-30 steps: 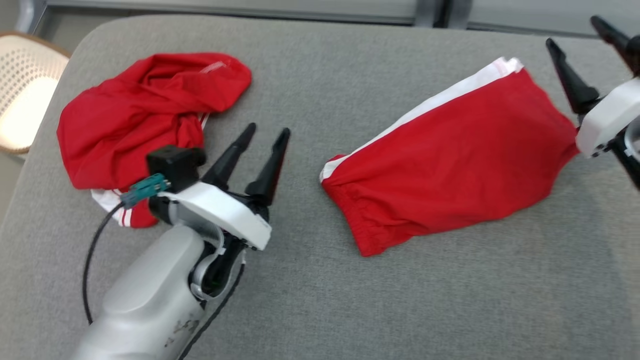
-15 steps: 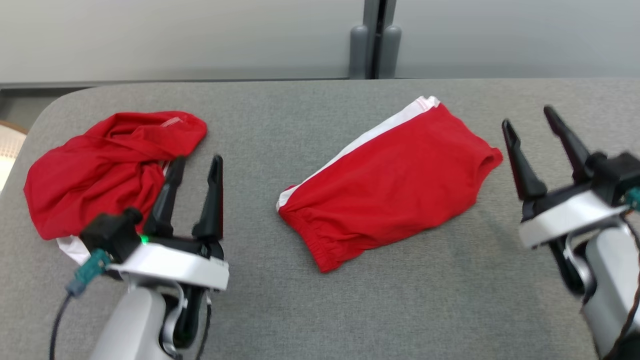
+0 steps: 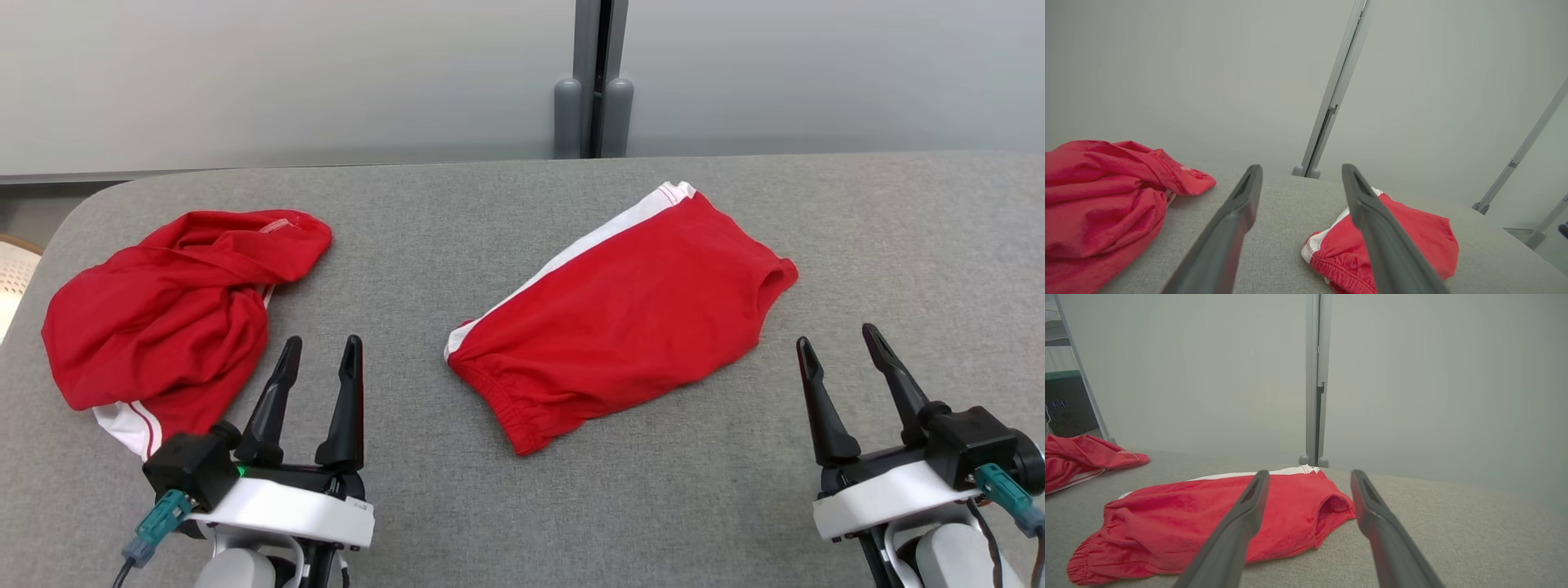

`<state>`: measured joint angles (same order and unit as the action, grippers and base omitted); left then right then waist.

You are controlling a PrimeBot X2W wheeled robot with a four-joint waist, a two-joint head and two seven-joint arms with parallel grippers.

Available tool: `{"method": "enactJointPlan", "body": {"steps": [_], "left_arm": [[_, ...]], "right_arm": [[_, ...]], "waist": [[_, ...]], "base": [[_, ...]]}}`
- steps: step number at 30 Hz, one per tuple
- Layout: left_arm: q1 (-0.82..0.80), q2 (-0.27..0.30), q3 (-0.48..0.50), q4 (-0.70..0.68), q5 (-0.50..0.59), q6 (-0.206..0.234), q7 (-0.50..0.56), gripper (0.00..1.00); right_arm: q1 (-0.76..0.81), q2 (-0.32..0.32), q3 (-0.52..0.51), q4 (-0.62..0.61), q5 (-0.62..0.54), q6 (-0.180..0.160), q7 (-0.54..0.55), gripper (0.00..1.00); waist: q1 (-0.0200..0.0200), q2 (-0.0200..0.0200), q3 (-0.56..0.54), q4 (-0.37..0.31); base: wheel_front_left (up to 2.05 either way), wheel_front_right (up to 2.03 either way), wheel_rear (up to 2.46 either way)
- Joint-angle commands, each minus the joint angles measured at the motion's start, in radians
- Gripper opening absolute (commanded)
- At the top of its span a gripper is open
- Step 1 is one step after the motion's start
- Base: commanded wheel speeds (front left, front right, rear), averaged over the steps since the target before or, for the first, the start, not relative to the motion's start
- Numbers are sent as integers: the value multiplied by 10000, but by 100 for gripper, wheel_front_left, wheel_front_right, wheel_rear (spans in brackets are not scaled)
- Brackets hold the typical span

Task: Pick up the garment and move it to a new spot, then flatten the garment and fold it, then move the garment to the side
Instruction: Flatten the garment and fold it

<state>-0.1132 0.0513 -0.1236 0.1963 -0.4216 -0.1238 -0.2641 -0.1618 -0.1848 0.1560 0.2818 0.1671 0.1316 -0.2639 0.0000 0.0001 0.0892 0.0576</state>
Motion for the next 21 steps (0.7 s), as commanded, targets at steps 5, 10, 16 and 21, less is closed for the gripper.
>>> {"method": "enactJointPlan", "body": {"steps": [5,10,16,21], "left_arm": [[-233,5,-228,72,-105,-75,-4,100],[-488,12,-590,136,-292,-71,-4,100],[-737,7,-917,197,-485,-73,-4,100],[-994,8,-1091,160,-629,-74,-4,100]], "right_arm": [[-271,137,-181,510,230,-18,28,100],[-1039,441,-824,1376,694,-18,739,100],[-2103,761,-1876,2602,1597,-11,1963,100],[-2833,692,-2791,3625,1794,-11,2642,100]], "waist": [[0,-1,181,269],[0,-1,547,670],[0,-1,1079,1209],[0,-1,1476,1727]], "base": [[0,0,0],[0,0,0],[0,0,0],[0,0,0]]}}
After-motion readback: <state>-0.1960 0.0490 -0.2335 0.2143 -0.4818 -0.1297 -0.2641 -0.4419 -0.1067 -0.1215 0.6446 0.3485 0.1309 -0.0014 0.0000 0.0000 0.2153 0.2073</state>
